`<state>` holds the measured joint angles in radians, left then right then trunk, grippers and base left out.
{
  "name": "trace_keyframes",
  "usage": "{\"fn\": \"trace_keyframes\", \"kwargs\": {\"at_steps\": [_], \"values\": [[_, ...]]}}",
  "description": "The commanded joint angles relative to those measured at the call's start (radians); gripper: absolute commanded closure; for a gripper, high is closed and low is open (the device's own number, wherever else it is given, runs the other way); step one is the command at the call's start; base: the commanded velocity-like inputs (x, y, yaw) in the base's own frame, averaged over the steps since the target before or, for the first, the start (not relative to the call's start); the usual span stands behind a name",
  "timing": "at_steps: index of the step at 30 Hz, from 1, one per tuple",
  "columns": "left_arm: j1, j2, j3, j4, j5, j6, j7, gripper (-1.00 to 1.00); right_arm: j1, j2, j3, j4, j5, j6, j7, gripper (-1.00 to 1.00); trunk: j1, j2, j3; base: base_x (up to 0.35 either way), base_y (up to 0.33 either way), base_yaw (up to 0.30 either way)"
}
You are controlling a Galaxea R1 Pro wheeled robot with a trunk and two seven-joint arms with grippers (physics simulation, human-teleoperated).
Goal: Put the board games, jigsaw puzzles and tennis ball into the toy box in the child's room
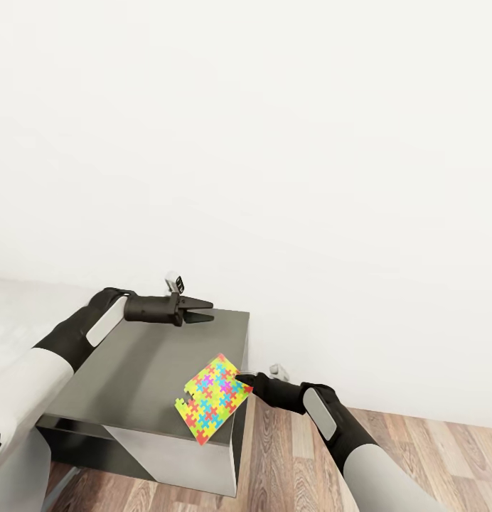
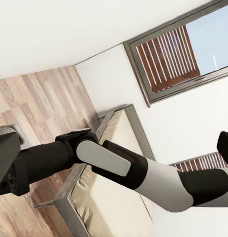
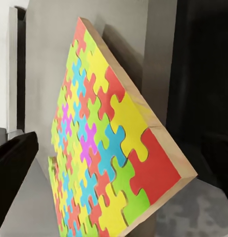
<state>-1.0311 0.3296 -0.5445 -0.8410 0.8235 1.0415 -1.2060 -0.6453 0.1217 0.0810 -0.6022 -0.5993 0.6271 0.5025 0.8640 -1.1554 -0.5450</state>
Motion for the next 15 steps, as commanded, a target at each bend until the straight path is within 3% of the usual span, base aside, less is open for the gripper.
{"fn": "trace_keyframes", "kwargs": {"at_steps": [1, 15], "values": [[-0.001, 0.001, -0.003, 0.000, 0.003, 0.006, -0.003, -1.00, -0.001, 0.000, 0.000, -0.001, -0.003, 0.005, 0.001, 1.00, 0.000, -0.001, -0.001, 0.000, 0.000, 0.000], [-0.001, -0.001, -0.002, 0.000, 0.003, 0.006, -0.003, -1.00, -0.001, -0.005, 0.000, -0.002, -0.007, 0.006, 0.007, 1.00, 0.000, -0.001, -0.001, 0.000, 0.000, 0.000]]}}
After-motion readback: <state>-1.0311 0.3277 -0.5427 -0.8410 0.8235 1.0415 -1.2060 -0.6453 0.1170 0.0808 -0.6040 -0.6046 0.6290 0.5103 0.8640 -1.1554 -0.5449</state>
